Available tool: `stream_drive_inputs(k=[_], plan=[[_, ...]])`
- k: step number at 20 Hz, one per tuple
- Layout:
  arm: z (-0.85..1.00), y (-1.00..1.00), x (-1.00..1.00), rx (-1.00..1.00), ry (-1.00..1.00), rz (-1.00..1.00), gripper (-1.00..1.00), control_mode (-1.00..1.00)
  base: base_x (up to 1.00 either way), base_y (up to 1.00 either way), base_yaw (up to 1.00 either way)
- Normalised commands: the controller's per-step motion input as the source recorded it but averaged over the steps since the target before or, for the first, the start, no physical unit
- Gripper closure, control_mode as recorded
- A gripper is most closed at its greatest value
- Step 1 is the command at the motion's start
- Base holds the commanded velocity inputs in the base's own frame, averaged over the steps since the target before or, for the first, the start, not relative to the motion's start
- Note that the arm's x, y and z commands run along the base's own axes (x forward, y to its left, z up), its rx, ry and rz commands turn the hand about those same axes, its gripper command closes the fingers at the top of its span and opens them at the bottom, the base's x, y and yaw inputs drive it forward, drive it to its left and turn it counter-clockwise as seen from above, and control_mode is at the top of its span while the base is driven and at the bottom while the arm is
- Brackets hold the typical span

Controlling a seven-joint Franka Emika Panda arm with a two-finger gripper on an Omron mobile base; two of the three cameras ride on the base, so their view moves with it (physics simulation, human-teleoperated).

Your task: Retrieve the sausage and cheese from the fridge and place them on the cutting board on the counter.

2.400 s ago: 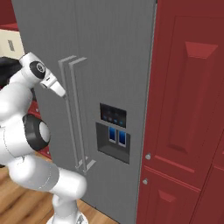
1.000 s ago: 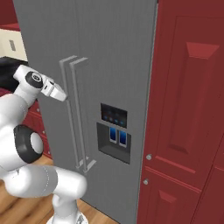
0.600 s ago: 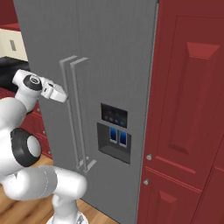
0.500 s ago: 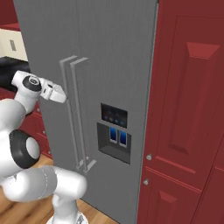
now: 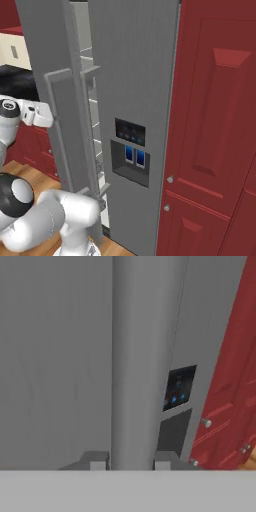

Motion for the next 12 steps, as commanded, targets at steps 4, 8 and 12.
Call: stream_drive_inputs(k=[4,8,12], plan=[[0.15,1.00,-0.64,-0.12,0.00,0.05,1.00,-1.00,0.00,0.00,0.00],[0.17,1.00,-0.43,-0.14,0.05,0.07,1.00,-1.00,0.00,0.00,0.00],[0.13,1.00,-0.38,-0.15,0.05,0.08,-1.00,-1.00,0.00,0.00,0.00]])
